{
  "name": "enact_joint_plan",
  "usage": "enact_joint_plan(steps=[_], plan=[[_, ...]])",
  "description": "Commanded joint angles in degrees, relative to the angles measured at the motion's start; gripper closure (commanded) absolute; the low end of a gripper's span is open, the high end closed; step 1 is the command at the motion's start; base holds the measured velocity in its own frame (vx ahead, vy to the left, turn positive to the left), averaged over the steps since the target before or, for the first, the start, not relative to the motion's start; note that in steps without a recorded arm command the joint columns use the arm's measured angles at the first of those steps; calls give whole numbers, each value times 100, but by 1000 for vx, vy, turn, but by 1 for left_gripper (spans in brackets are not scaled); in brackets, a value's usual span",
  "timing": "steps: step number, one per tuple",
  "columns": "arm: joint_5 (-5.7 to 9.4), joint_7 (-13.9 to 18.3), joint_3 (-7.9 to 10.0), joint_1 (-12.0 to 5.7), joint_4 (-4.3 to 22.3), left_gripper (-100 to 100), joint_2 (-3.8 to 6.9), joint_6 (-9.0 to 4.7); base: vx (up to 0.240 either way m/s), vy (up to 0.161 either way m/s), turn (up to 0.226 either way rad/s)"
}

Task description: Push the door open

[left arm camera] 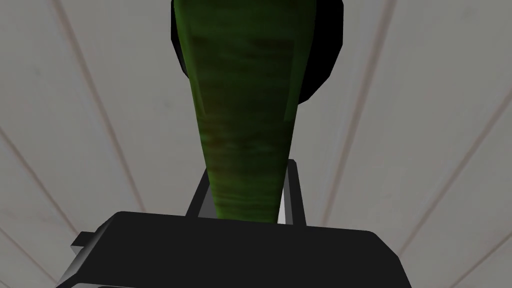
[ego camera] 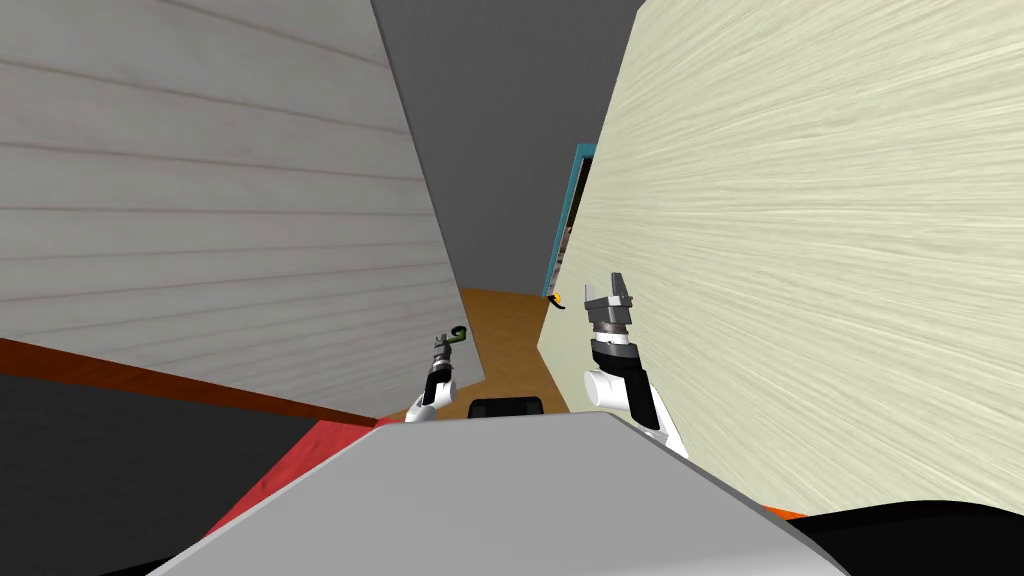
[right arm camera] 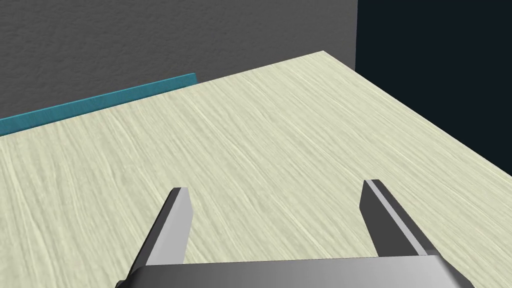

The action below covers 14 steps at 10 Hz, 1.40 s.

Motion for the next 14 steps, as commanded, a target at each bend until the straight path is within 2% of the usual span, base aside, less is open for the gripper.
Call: enact_joint_plan(steps=[1,3,5,7,8,11,13,14], plan=[[40,-34,74,-51,24,100,-46,-38,176,-76,67],[75,-66,142,-58,29,100,-114,-35,169,-78,74],[131,-105,260,-26,57,100,50,-65,88,-7,49],[149,-124,292,-27,53,100,82,-69,156,-5,36],[193,-169,370,-29,44,100,147,-76,140,21,30],[261,-240,491,-33,31,100,221,-88,191,8,36],[324,-305,602,-36,18,100,263,-99,198,12,53],[324,-305,602,-36,18,100,263,-99,136,4,45]])
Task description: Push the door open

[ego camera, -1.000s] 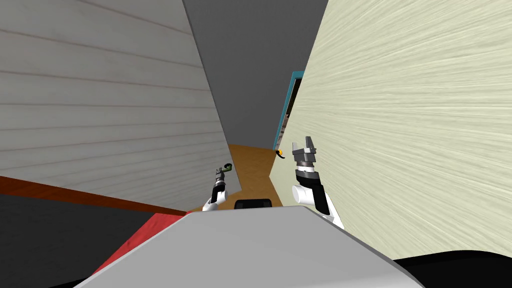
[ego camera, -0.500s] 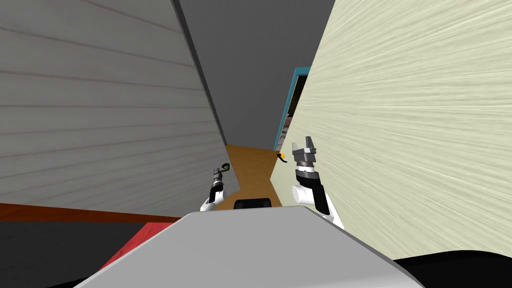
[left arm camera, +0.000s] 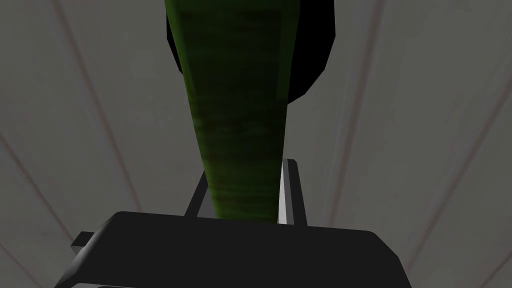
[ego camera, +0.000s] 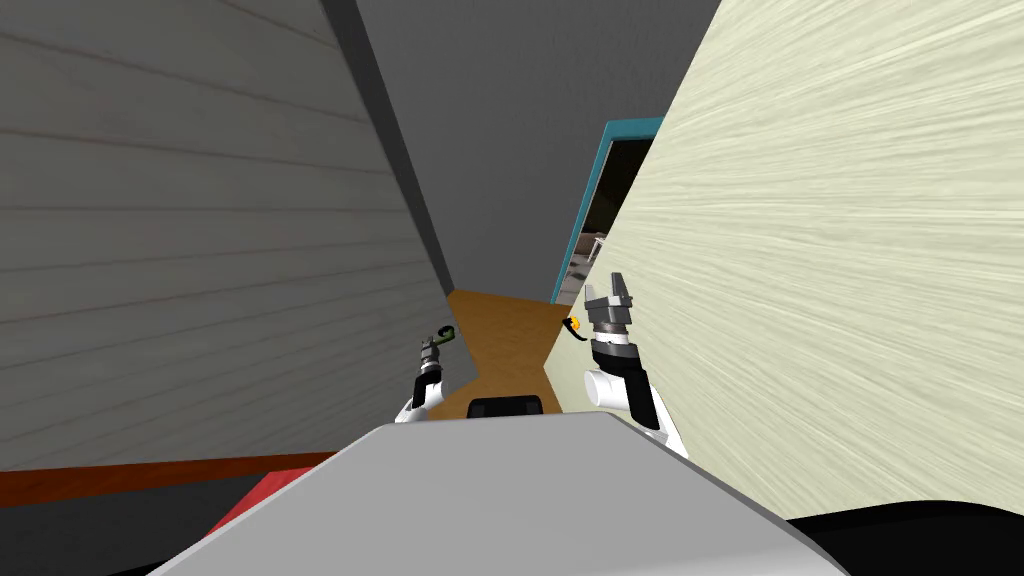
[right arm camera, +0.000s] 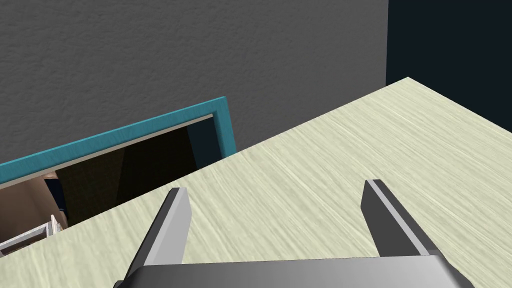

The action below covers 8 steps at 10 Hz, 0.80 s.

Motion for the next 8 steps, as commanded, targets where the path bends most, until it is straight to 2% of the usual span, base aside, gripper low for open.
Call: enact_joint_plan(steps=[1,2,4,8], plan=[[32,11,75,-123,217,100,127,-177,54,19,-1],[99,-59,194,-126,204,100,150,-188,131,24,81],[169,-132,318,-130,190,100,150,-200,240,20,84],[308,-275,564,-137,163,100,76,-224,198,-8,77]])
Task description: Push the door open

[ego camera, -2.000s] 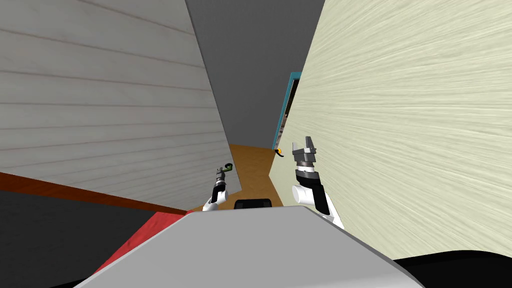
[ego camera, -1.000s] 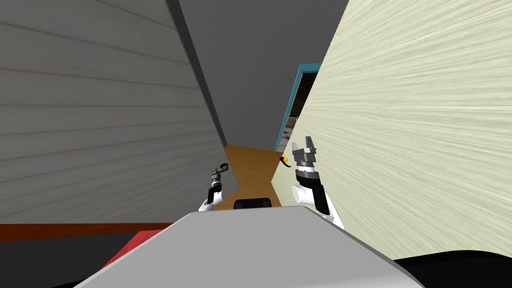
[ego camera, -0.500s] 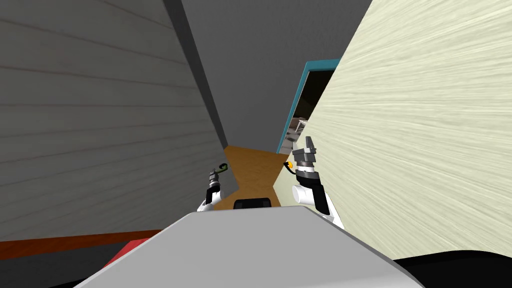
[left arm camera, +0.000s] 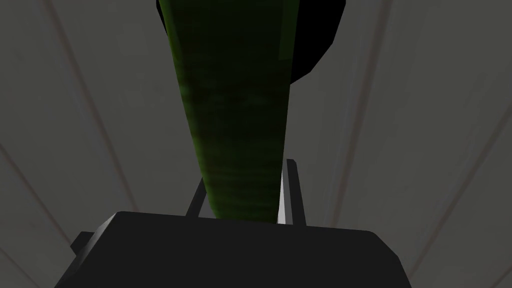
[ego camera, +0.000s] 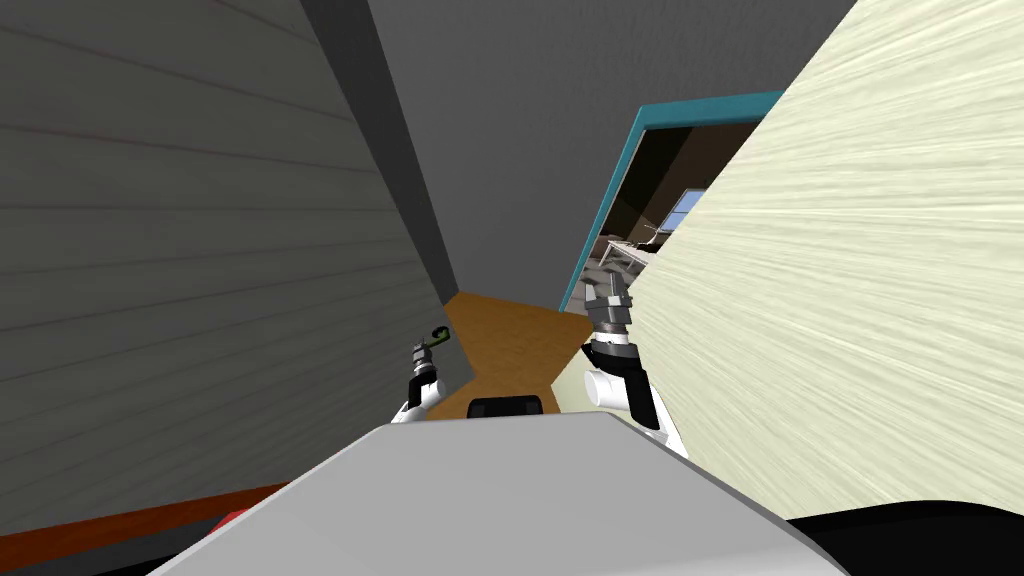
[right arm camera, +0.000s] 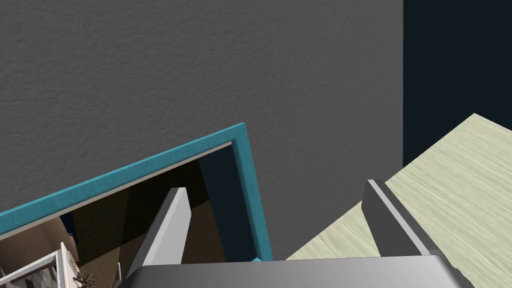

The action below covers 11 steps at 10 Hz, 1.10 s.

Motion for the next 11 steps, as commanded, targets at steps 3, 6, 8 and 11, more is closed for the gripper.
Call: enact_joint_plan(steps=[3,6,8,11], plan=[[127,-136,250,13,-106,100,-76,-55,201,-7,72],[206,-217,389,9,-121,100,-215,-68,180,-19,72],[251,-264,469,7,-130,100,-328,-76,178,-3,66],[356,-313,660,56,-80,100,-156,-115,116,0,50]])
